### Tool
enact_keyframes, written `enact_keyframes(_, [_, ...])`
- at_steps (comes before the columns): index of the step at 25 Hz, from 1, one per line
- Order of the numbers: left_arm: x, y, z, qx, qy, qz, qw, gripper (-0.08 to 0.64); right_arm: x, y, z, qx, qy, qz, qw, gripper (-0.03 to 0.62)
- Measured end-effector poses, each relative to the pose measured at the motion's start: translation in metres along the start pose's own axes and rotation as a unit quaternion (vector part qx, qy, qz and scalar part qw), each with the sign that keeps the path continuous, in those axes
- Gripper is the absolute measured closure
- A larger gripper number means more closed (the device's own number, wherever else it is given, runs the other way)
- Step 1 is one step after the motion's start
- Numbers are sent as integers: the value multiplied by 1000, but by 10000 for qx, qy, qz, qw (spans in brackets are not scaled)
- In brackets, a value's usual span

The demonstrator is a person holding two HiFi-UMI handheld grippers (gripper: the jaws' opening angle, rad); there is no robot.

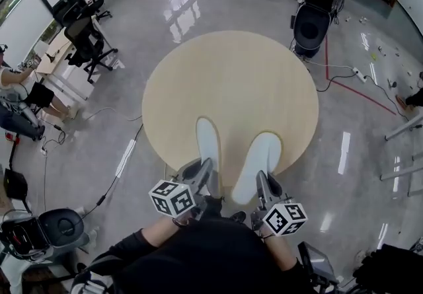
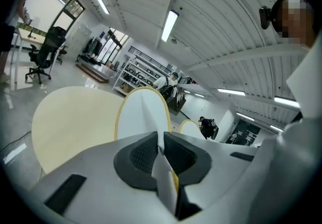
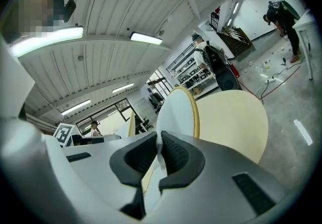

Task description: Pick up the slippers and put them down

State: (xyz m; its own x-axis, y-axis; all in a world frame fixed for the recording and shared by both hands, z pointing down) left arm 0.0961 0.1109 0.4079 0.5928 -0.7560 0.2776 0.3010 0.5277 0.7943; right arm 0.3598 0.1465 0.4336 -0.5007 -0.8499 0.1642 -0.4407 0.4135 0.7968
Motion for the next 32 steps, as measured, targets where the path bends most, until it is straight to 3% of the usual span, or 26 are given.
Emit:
enact_keyframes(5, [-15,5,19,-228,-205,-41,9995,528,22,12,16,-108,-303,278,9991,561])
enact_keyframes(11, [-39,-14,52,-385,-269,-400,9981,528,61,17,43,-256,-461,518,9973,561])
enact_keyframes(18, [-121,-34,134,-725,-575,-731,9930,528,130,56,123,-322,-759,990,9917,561])
enact_keyframes(23, [-174,-63,210,-841,-663,-890,9903,528,187,87,190,-419,-735,1128,9900,561])
enact_keyframes(28, [-214,-80,282,-846,-616,-814,9912,528,231,136,244,-399,-603,1232,9897,561])
enact_keyframes(32, [-220,-87,315,-922,-588,-656,9918,528,250,153,260,-343,-485,1377,9887,561])
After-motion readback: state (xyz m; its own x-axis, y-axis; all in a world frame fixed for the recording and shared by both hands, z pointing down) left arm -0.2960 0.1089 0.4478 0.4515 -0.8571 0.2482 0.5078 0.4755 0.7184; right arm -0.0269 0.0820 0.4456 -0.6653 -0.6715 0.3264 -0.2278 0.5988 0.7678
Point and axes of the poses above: the fingertips, and each gripper's own axes: x forward along the fingers, z to its left, y out of its underside, the point moved 9 cm from there along -x, backward along the fingers
